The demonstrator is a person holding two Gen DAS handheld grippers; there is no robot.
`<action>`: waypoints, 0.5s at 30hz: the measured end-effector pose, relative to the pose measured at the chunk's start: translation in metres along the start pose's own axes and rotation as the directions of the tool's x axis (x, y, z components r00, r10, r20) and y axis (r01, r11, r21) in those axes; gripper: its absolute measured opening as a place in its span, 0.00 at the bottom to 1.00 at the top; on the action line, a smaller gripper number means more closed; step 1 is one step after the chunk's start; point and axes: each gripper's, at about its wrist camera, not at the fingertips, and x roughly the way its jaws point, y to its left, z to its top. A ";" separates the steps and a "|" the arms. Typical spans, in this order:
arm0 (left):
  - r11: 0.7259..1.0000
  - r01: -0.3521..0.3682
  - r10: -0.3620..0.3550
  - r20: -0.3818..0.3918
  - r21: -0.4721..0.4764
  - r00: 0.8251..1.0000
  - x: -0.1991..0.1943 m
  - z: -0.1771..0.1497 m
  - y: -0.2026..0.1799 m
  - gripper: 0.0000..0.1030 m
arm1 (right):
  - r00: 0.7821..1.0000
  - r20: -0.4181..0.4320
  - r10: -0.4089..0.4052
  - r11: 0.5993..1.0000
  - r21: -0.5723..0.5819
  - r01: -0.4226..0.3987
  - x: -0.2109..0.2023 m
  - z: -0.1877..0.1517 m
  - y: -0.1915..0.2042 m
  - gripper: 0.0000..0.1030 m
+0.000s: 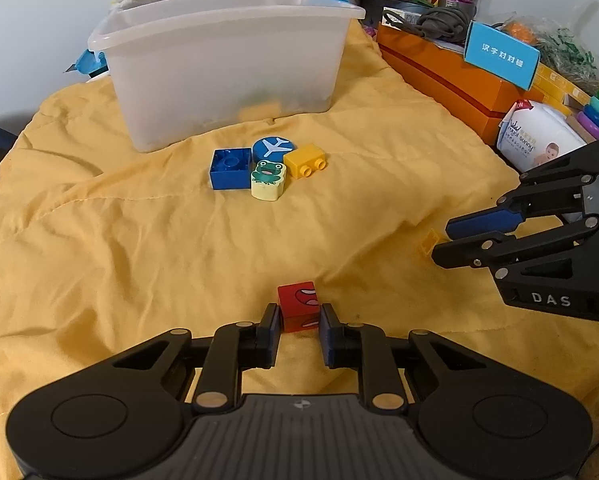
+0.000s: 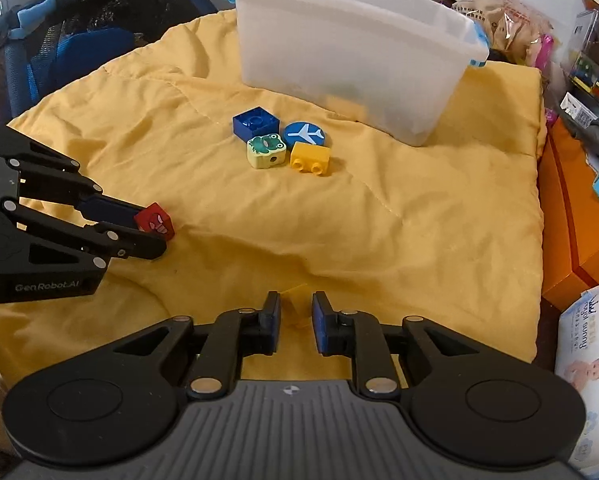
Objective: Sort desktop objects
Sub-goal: 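Carry the red cube and yellow brick over the bin and open both tools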
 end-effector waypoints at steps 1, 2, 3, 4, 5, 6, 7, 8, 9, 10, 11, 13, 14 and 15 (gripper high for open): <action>1.000 0.004 -0.004 -0.001 -0.003 1.000 0.000 0.000 0.000 0.23 | 1.000 0.002 0.003 1.000 0.004 -0.003 -0.001 0.000 -0.001 0.24; 1.000 0.007 -0.007 -0.001 -0.006 1.000 0.001 0.000 0.001 0.23 | 1.000 0.003 0.004 1.000 0.006 -0.004 0.000 -0.001 -0.001 0.26; 1.000 0.007 -0.007 -0.002 -0.007 1.000 0.001 0.000 0.001 0.23 | 1.000 0.004 0.003 1.000 0.006 -0.003 0.001 -0.002 -0.001 0.26; 1.000 0.006 -0.006 -0.002 -0.007 1.000 0.001 0.000 0.001 0.23 | 1.000 0.004 0.002 1.000 0.007 -0.002 0.002 -0.003 -0.001 0.26; 1.000 0.006 -0.006 -0.002 -0.007 1.000 0.001 0.000 0.000 0.23 | 1.000 0.003 0.003 1.000 0.011 -0.003 0.003 -0.003 -0.001 0.26; 1.000 0.005 -0.005 -0.002 -0.006 1.000 0.002 0.000 0.001 0.23 | 1.000 0.004 0.008 1.000 0.018 -0.008 0.004 -0.003 -0.002 0.27; 1.000 0.006 -0.006 -0.002 -0.008 1.000 0.002 0.000 0.001 0.23 | 1.000 0.010 0.013 1.000 0.026 -0.013 0.004 -0.004 -0.003 0.30; 1.000 0.006 -0.006 -0.003 -0.013 1.000 0.003 0.001 0.001 0.24 | 1.000 0.014 0.013 0.999 0.038 -0.013 0.005 -0.004 -0.005 0.32; 1.000 0.008 -0.008 -0.003 -0.018 1.000 0.004 0.001 0.002 0.24 | 1.000 0.017 0.014 0.999 0.046 -0.015 0.008 -0.004 -0.006 0.32; 1.000 0.010 -0.010 -0.004 -0.022 1.000 0.004 0.001 0.002 0.23 | 0.999 0.022 0.027 0.998 0.056 -0.028 0.011 -0.005 -0.008 0.32; 1.000 0.011 -0.011 -0.003 -0.026 1.000 0.004 0.001 0.002 0.22 | 0.999 0.012 0.041 0.997 0.063 -0.042 0.015 -0.006 -0.009 0.30; 0.999 0.020 -0.020 0.003 -0.026 1.000 0.002 0.002 0.002 0.22 | 0.998 0.018 0.067 0.995 0.072 -0.068 0.014 -0.006 -0.010 0.17; 1.000 0.018 -0.017 0.008 -0.022 1.000 -0.001 0.003 0.002 0.22 | 0.997 0.016 0.071 0.995 0.071 -0.072 0.012 -0.005 -0.009 0.17; 1.000 0.014 -0.014 0.015 -0.013 1.000 -0.003 0.004 0.002 0.22 | 0.998 0.017 0.067 0.996 0.064 -0.068 0.010 -0.005 -0.007 0.17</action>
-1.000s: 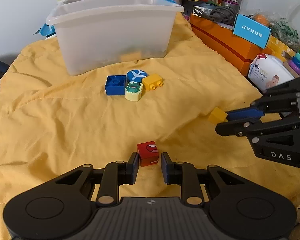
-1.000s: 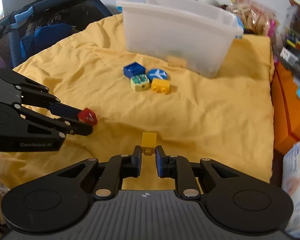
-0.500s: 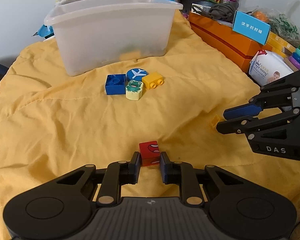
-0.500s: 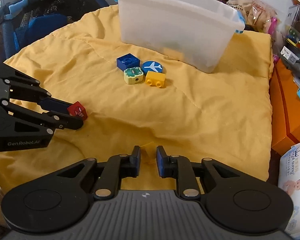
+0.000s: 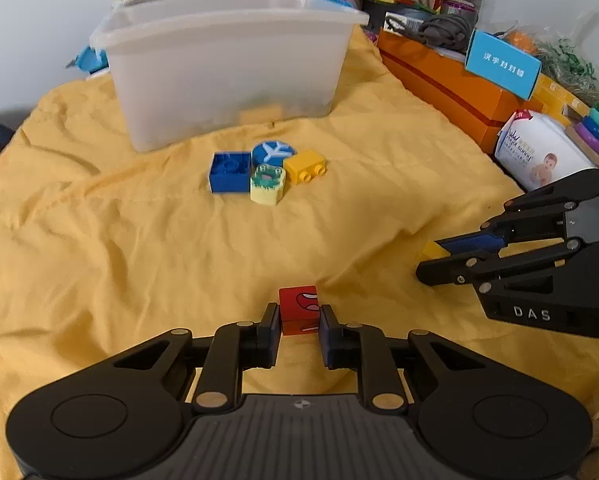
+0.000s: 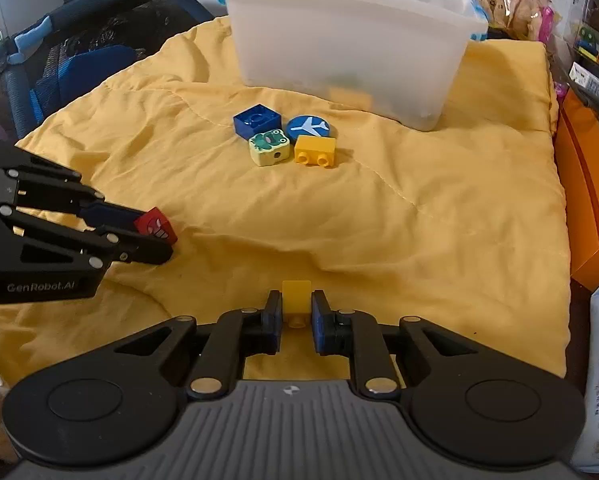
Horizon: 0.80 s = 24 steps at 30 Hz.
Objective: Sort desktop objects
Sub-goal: 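Carry the red cube and yellow brick over the bin and open both tools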
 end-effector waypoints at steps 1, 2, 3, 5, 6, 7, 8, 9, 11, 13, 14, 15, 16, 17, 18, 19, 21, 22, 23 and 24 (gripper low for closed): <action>1.000 -0.003 0.003 0.008 0.009 1.000 -0.003 0.002 0.000 0.22 | 1.000 0.008 -0.004 1.000 -0.009 0.004 -0.003 0.001 0.002 0.17; 1.000 -0.007 0.006 0.019 0.016 1.000 -0.007 0.006 -0.001 0.22 | 1.000 0.013 -0.007 1.000 -0.017 0.007 -0.005 0.003 0.003 0.17; 1.000 -0.009 0.008 0.034 0.017 0.999 -0.012 0.011 -0.001 0.22 | 1.000 0.017 -0.009 1.000 -0.024 0.009 -0.006 0.005 0.003 0.17; 1.000 -0.013 0.012 0.068 0.018 0.998 -0.021 0.024 -0.001 0.22 | 0.999 0.038 -0.009 0.999 -0.032 0.010 -0.012 0.013 0.003 0.17; 1.000 -0.018 0.016 0.086 0.016 0.996 -0.026 0.031 -0.001 0.22 | 0.999 0.051 -0.010 0.999 -0.035 0.011 -0.015 0.018 0.002 0.17; 1.000 -0.021 0.020 0.102 0.013 0.995 -0.029 0.038 0.001 0.22 | 0.998 0.063 -0.014 0.999 -0.039 0.016 -0.017 0.023 0.001 0.17; 1.000 -0.024 0.022 0.122 0.010 0.992 -0.034 0.048 0.002 0.22 | 0.997 0.077 -0.020 0.999 -0.039 0.023 -0.020 0.029 0.000 0.17; 1.000 -0.026 0.025 0.136 0.008 0.990 -0.037 0.056 0.004 0.22 | 0.995 0.092 -0.022 0.999 -0.036 0.026 -0.023 0.036 -0.002 0.17; 1.000 -0.026 0.027 0.161 -0.008 0.987 -0.044 0.076 0.010 0.22 | 0.992 0.122 -0.023 0.999 -0.026 0.027 -0.028 0.050 -0.008 0.17; 0.999 -0.036 0.039 0.199 -0.018 0.979 -0.049 0.096 0.018 0.22 | 0.987 0.159 -0.015 1.000 0.004 0.015 -0.034 0.067 -0.018 0.17; 0.999 -0.050 0.053 0.223 -0.019 0.973 -0.052 0.108 0.022 0.22 | 0.984 0.176 -0.014 1.000 0.017 0.011 -0.035 0.076 -0.023 0.17; 0.998 -0.062 0.065 0.242 -0.022 0.968 -0.054 0.119 0.026 0.22 | 0.981 0.195 -0.021 0.999 0.028 0.016 -0.037 0.084 -0.029 0.17; 0.997 -0.076 0.080 0.262 -0.027 0.962 -0.056 0.131 0.030 0.22 | 0.976 0.214 -0.031 0.999 0.033 0.024 -0.039 0.094 -0.034 0.17; 0.996 -0.088 0.093 0.279 -0.031 0.956 -0.057 0.140 0.033 0.22 | 0.971 0.237 -0.044 0.999 0.035 0.036 -0.041 0.104 -0.039 0.17; 0.994 -0.102 0.107 0.297 -0.032 0.949 -0.057 0.151 0.037 0.22 | 0.963 0.261 -0.062 0.998 0.037 0.054 -0.043 0.115 -0.044 0.17; 0.993 -0.114 0.118 0.308 -0.031 0.944 -0.056 0.160 0.040 0.22 | 0.955 0.284 -0.082 0.997 0.035 0.075 -0.043 0.127 -0.048 0.17; 0.990 -0.136 0.140 0.319 -0.036 0.937 -0.050 0.176 0.048 0.22 | 0.945 0.309 -0.110 0.994 0.039 0.102 -0.038 0.148 -0.057 0.17; 0.989 -0.143 0.147 0.320 -0.036 0.936 -0.047 0.184 0.052 0.22 | 0.940 0.317 -0.123 0.992 0.047 0.114 -0.035 0.157 -0.062 0.17; 0.988 -0.151 0.155 0.316 -0.037 0.936 -0.042 0.190 0.055 0.22 | 0.936 0.325 -0.133 0.991 0.055 0.122 -0.032 0.167 -0.066 0.17; 0.987 -0.158 0.160 0.312 -0.034 0.936 -0.038 0.195 0.057 0.22 | 0.935 0.326 -0.137 0.990 0.059 0.125 -0.028 0.175 -0.069 0.17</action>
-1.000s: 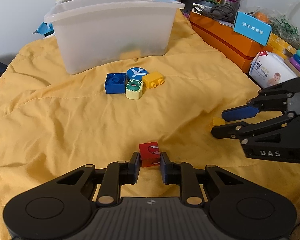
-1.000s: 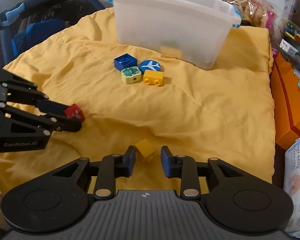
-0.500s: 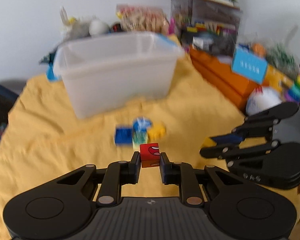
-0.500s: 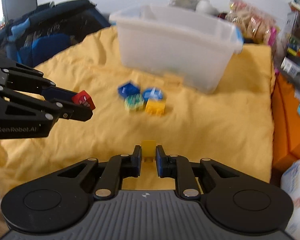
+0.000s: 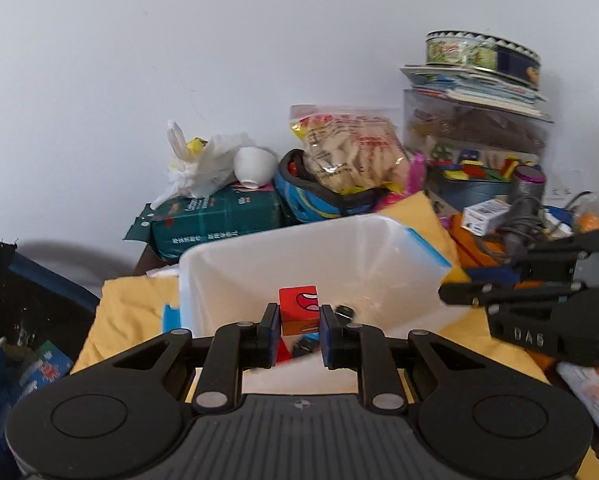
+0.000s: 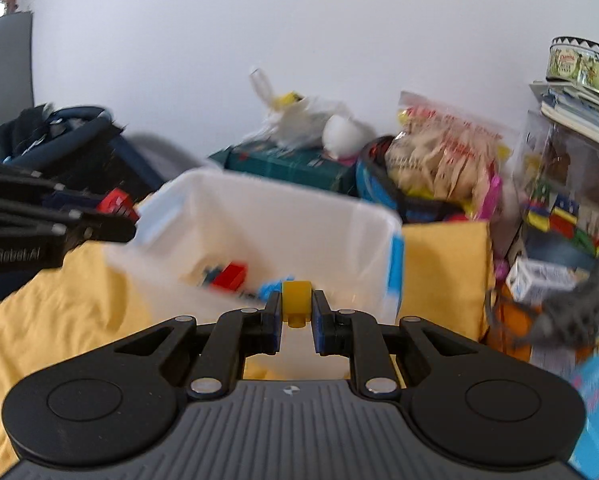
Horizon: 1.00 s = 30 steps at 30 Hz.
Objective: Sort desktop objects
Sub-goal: 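Carry the red cube and yellow brick over the bin and open both tools, then grasp the frog tile with the left tool while the right tool grasps a yellow brick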
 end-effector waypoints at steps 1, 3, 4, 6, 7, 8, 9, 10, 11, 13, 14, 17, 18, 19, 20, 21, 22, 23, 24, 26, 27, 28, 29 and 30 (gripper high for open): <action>1.000 -0.007 0.007 -0.003 0.009 1.000 0.006 0.003 0.001 0.22 | 1.000 0.001 -0.005 1.000 0.006 0.005 0.007 0.007 -0.003 0.17; 0.999 -0.022 0.023 -0.018 0.033 1.000 0.020 0.007 0.003 0.22 | 1.000 -0.001 -0.012 1.000 0.012 0.012 0.020 0.016 -0.005 0.17; 0.999 -0.026 0.027 -0.029 0.038 0.999 0.028 0.008 0.004 0.22 | 1.000 -0.008 -0.011 1.000 0.024 0.011 0.028 0.021 -0.007 0.17; 0.999 -0.025 0.027 -0.066 0.034 0.997 0.049 0.008 0.009 0.22 | 1.000 -0.023 -0.011 0.999 0.044 0.012 0.038 0.023 -0.008 0.17; 1.000 -0.015 0.017 -0.082 0.021 0.997 0.058 0.007 0.012 0.23 | 0.999 -0.036 -0.013 0.999 0.052 0.015 0.045 0.024 -0.008 0.17; 1.000 -0.014 0.015 -0.096 0.010 0.995 0.066 0.004 0.014 0.23 | 0.999 -0.048 -0.011 0.998 0.057 0.014 0.049 0.023 -0.009 0.18; 1.000 -0.020 0.021 -0.112 0.009 0.993 0.071 0.001 0.016 0.25 | 0.998 -0.068 -0.009 0.998 0.062 0.014 0.056 0.022 -0.008 0.19; 0.999 -0.030 0.032 -0.129 0.013 0.991 0.074 0.000 0.016 0.26 | 0.997 -0.082 -0.010 0.998 0.063 0.015 0.059 0.021 -0.008 0.28; 0.999 -0.039 0.040 -0.130 0.014 0.991 0.074 -0.001 0.018 0.27 | 0.996 -0.089 -0.015 0.998 0.063 0.020 0.063 0.019 -0.008 0.30; 1.000 -0.015 0.013 -0.093 -0.014 0.996 0.062 -0.002 0.024 0.36 | 0.994 -0.108 -0.013 0.998 0.055 0.019 0.063 0.017 -0.006 0.30; 1.000 0.002 -0.005 -0.077 -0.031 0.997 0.056 -0.001 0.026 0.42 | 0.995 -0.099 0.001 0.999 0.053 0.005 0.061 0.017 -0.006 0.29; 1.000 0.019 -0.020 -0.034 -0.018 0.999 0.032 -0.004 0.023 0.43 | 0.998 -0.062 0.002 0.999 0.042 0.001 0.045 0.015 -0.003 0.29; 1.000 0.020 -0.020 -0.027 -0.012 0.999 0.024 -0.008 0.019 0.45 | 0.999 -0.043 0.009 0.999 0.049 -0.007 0.038 0.014 -0.004 0.30; 1.000 0.023 -0.023 -0.024 -0.013 0.999 0.017 -0.012 0.016 0.46 | 0.999 -0.031 0.019 0.998 0.055 -0.018 0.031 0.011 -0.005 0.30; 0.999 0.037 -0.038 -0.025 -0.015 0.999 0.010 -0.019 0.012 0.47 | 0.999 -0.026 0.032 0.998 0.058 -0.030 0.024 0.007 -0.004 0.30; 0.999 0.046 -0.047 -0.035 -0.020 0.998 0.006 -0.026 0.009 0.47 | 0.999 -0.024 0.042 0.998 0.056 -0.041 0.018 0.002 -0.003 0.30; 0.998 0.052 -0.053 -0.051 -0.028 0.997 0.003 -0.035 0.005 0.47 | 0.998 -0.026 0.055 0.997 0.048 -0.054 0.013 -0.006 -0.001 0.30; 0.997 0.067 -0.069 -0.076 -0.031 0.995 0.001 -0.047 0.000 0.47 | 0.997 -0.034 0.065 0.997 0.037 -0.064 0.010 -0.012 0.002 0.30; 0.997 0.079 -0.081 -0.104 -0.024 0.991 0.002 -0.056 -0.004 0.47 | 0.996 -0.044 0.077 0.997 0.020 -0.076 0.008 -0.021 0.006 0.30; 0.995 0.094 -0.095 -0.158 -0.013 0.983 0.005 -0.080 -0.015 0.47 | 0.992 -0.088 0.086 0.996 -0.019 -0.088 0.011 -0.040 0.015 0.30; 0.995 0.100 -0.100 -0.185 -0.011 0.978 0.007 -0.089 -0.019 0.47 | 0.988 -0.120 0.099 0.994 -0.028 -0.103 0.015 -0.049 0.019 0.29; 0.995 0.102 -0.103 -0.212 -0.013 0.972 0.008 -0.099 -0.022 0.47 | 0.981 -0.156 0.118 0.992 -0.027 -0.123 0.020 -0.060 0.022 0.28; 0.994 0.107 -0.108 -0.230 -0.017 0.967 0.009 -0.108 -0.025 0.47 | 0.971 -0.199 0.131 0.990 -0.017 -0.138 0.026 -0.070 0.026 0.28; 0.993 0.113 -0.114 -0.247 -0.017 0.962 0.008 -0.117 -0.027 0.47 | 0.963 -0.228 0.140 0.989 -0.011 -0.147 0.031 -0.079 0.029 0.28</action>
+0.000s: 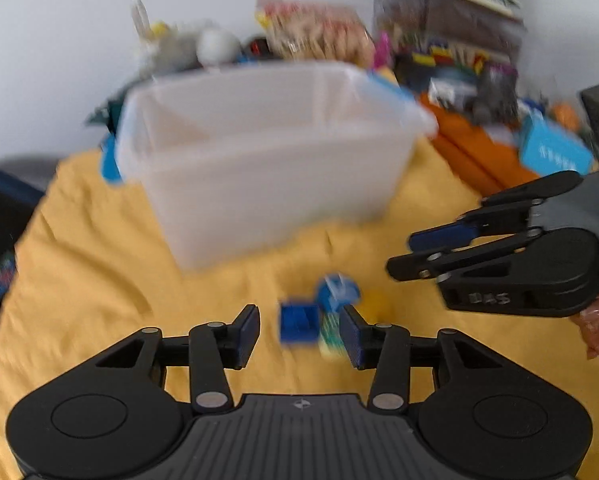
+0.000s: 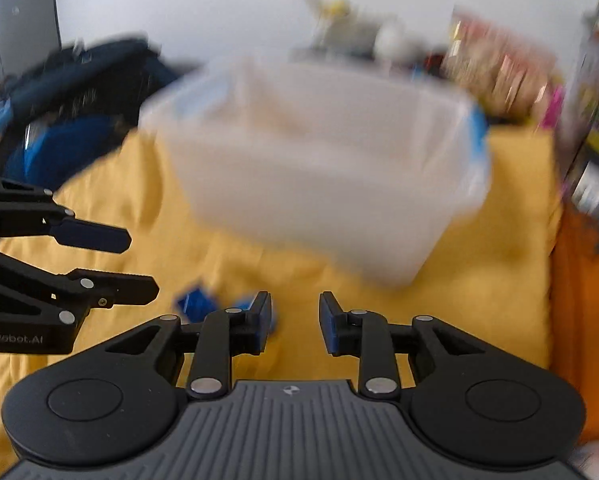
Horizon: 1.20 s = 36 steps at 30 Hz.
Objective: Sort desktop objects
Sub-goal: 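Grasp the frog tile with the left tool while the right tool grasps a yellow brick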
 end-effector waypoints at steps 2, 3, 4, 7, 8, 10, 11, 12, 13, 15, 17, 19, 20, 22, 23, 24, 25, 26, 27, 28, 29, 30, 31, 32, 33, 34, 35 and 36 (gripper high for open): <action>1.000 0.010 -0.010 -0.031 0.006 0.999 0.005 -0.013 -0.005 0.47 | 0.999 -0.048 0.021 1.000 0.006 -0.020 0.012 -0.011 0.006 0.29; 1.000 0.017 -0.017 -0.044 0.013 0.999 0.007 -0.018 -0.008 0.47 | 0.998 -0.060 0.028 1.000 0.008 -0.027 0.016 -0.015 0.009 0.30; 1.000 0.017 -0.016 -0.053 0.024 0.998 0.009 -0.022 -0.010 0.47 | 0.997 -0.073 0.031 0.999 0.014 -0.030 0.021 -0.017 0.011 0.30; 0.998 0.016 -0.011 -0.079 0.055 0.997 0.016 -0.031 -0.016 0.47 | 0.995 -0.096 0.042 0.999 0.017 -0.040 0.034 -0.021 0.017 0.41; 0.998 0.019 -0.015 -0.081 0.054 0.997 0.018 -0.034 -0.016 0.47 | 0.994 -0.098 0.053 0.998 0.026 -0.051 0.038 -0.021 0.018 0.47; 0.998 0.033 -0.029 -0.069 0.053 0.997 0.019 -0.035 -0.018 0.47 | 0.994 -0.088 0.059 0.998 0.040 -0.055 0.045 -0.020 0.016 0.43; 0.998 0.034 -0.030 -0.066 0.057 0.997 0.020 -0.034 -0.021 0.47 | 0.995 -0.089 0.050 0.998 0.041 -0.046 0.047 -0.022 0.017 0.34; 0.997 0.035 -0.031 -0.068 0.063 0.997 0.022 -0.034 -0.023 0.47 | 0.995 -0.091 0.039 0.999 0.041 -0.035 0.047 -0.023 0.015 0.34; 0.997 0.037 -0.033 -0.066 0.068 0.997 0.023 -0.033 -0.025 0.47 | 0.995 -0.089 0.035 0.999 0.042 -0.031 0.045 -0.024 0.013 0.34; 0.996 0.036 -0.031 -0.053 0.087 0.998 0.028 -0.031 -0.029 0.47 | 0.995 -0.090 0.033 0.998 0.048 -0.029 0.034 -0.028 0.007 0.34; 0.995 0.026 -0.021 -0.050 0.095 0.999 0.036 -0.027 -0.031 0.46 | 0.995 -0.097 0.029 0.998 0.056 -0.024 0.022 -0.036 0.001 0.34; 0.996 0.030 -0.026 -0.044 0.089 0.999 0.045 -0.024 -0.031 0.46 | 0.994 -0.105 0.017 0.997 0.074 -0.009 0.010 -0.044 -0.006 0.34; 0.996 0.020 -0.017 -0.038 0.089 0.999 0.049 -0.022 -0.030 0.46 | 0.994 -0.106 0.011 0.996 0.089 -0.002 0.003 -0.050 -0.008 0.34; 0.997 0.004 -0.001 -0.036 0.083 0.999 0.058 -0.019 -0.028 0.45 | 0.994 -0.107 0.006 0.993 0.119 0.007 -0.009 -0.060 -0.011 0.34; 0.997 0.010 -0.007 -0.036 0.076 0.999 0.062 -0.017 -0.026 0.40 | 0.994 -0.106 0.002 0.991 0.131 0.012 -0.014 -0.065 -0.012 0.34; 0.998 0.013 -0.011 -0.033 0.067 0.999 0.065 -0.017 -0.025 0.30 | 0.994 -0.108 -0.004 0.990 0.138 0.019 -0.017 -0.070 -0.012 0.34; 0.998 0.024 -0.022 -0.033 0.061 0.999 0.066 -0.017 -0.023 0.28 | 0.994 -0.111 -0.011 0.990 0.139 0.027 -0.020 -0.075 -0.011 0.34; 0.998 0.032 -0.030 -0.032 0.057 0.999 0.065 -0.017 -0.022 0.28 | 0.993 -0.119 -0.019 0.990 0.136 0.035 -0.023 -0.080 -0.009 0.34; 0.998 0.045 -0.043 -0.039 0.053 0.998 0.062 -0.017 -0.022 0.28 | 0.992 -0.127 -0.025 0.991 0.128 0.041 -0.024 -0.084 -0.007 0.34; 0.997 0.054 -0.051 -0.046 0.055 0.998 0.058 -0.018 -0.023 0.28 | 0.991 -0.131 -0.028 0.992 0.120 0.044 -0.027 -0.088 -0.005 0.34; 0.997 0.050 -0.047 -0.052 0.066 0.998 0.052 -0.021 -0.025 0.28 | 0.991 -0.130 -0.025 0.993 0.114 0.040 -0.029 -0.091 -0.001 0.34; 0.996 0.038 -0.034 -0.055 0.082 0.998 0.045 -0.025 -0.027 0.28 | 0.992 -0.129 -0.013 0.994 0.107 0.027 -0.032 -0.093 0.003 0.34; 0.996 0.034 -0.029 -0.060 0.087 0.998 0.035 -0.030 -0.029 0.28 | 0.992 -0.127 0.003 0.996 0.094 0.009 -0.036 -0.095 0.007 0.34; 0.996 0.036 -0.031 -0.066 0.079 0.997 0.027 -0.035 -0.029 0.28 | 0.992 -0.123 0.013 0.997 0.078 -0.004 -0.039 -0.096 0.011 0.34; 0.997 0.039 -0.034 -0.073 0.066 0.997 0.017 -0.042 -0.029 0.28 | 0.993 -0.119 0.026 0.998 0.063 -0.018 -0.043 -0.098 0.015 0.34; 0.998 0.038 -0.033 -0.078 0.059 0.996 0.009 -0.049 -0.030 0.28 | 0.992 -0.121 0.043 0.998 0.051 -0.037 -0.045 -0.099 0.020 0.34; 0.998 0.033 -0.028 -0.090 0.052 0.996 0.001 -0.056 -0.030 0.28 | 0.991 -0.122 0.060 0.998 0.038 -0.056 -0.046 -0.099 0.025 0.34; 0.999 0.029 -0.025 -0.100 0.042 0.995 -0.005 -0.064 -0.031 0.28 | 0.990 -0.125 0.070 0.997 0.026 -0.068 -0.047 -0.100 0.029 0.34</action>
